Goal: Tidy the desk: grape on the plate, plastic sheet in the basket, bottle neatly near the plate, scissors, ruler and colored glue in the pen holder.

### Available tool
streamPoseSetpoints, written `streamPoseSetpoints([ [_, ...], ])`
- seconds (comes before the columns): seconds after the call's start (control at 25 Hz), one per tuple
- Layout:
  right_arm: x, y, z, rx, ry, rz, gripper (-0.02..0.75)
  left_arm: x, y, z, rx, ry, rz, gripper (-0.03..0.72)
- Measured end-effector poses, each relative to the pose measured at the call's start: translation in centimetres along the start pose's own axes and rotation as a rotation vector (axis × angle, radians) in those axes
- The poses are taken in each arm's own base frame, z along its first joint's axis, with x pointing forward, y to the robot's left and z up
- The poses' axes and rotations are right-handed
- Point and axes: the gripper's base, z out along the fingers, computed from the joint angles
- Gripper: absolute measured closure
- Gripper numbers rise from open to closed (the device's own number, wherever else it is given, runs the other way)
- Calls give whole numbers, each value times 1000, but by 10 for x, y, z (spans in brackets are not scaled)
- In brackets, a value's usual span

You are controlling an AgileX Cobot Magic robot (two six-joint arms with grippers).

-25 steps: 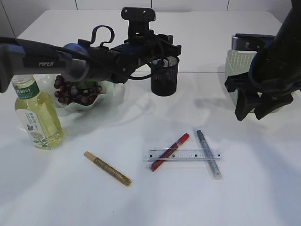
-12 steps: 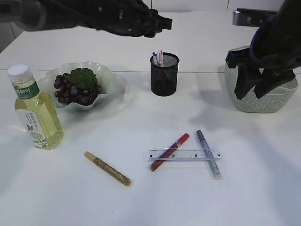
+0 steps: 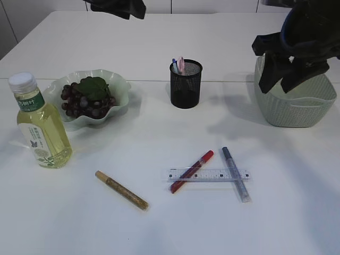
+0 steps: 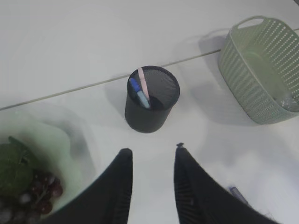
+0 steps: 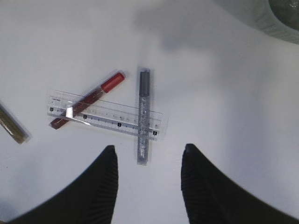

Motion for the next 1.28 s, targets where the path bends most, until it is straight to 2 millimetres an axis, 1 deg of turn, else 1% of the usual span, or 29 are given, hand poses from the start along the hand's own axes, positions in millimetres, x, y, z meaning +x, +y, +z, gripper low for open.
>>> streamPoseSetpoints([
  [0.16, 1, 13, 1, -20, 7, -59, 374, -2, 11, -32, -26, 57, -32, 447],
  [0.28, 3, 31, 4, -32, 15, -139, 374, -3, 17, -52, -48, 90, -43, 421],
  [0.4, 7, 48, 6, -39, 22, -245, 373, -5, 17, -72, -71, 101, -24, 376],
  [0.48, 8, 55, 7, -44, 24, -312, 373, -7, 17, -86, -91, 128, -10, 342],
  [0.56, 10, 61, 7, -45, 26, -369, 373, -9, 17, -100, -121, 169, 3, 321],
  [0.64, 11, 66, 8, -46, 27, -417, 373, -10, 18, -109, -149, 207, 6, 305],
  [0.76, 12, 70, 8, -40, 29, -463, 372, -12, 19, -119, -169, 201, 5, 299],
  [0.88, 12, 70, 8, -20, 30, -485, 365, -13, 18, -129, -169, 185, 5, 298],
  [0.96, 12, 69, 9, -7, 31, -493, 339, -14, 17, -136, -170, 172, 5, 298],
  [1.12, 12, 69, 9, -3, 31, -498, 239, -16, 15, -158, -166, 130, 7, 298],
  [1.2, 12, 69, 8, -4, 33, -497, 213, -16, 13, -172, -162, 100, 8, 298],
  [1.28, 12, 69, 8, -8, 33, -496, 204, -17, 12, -186, -158, 70, 9, 298],
])
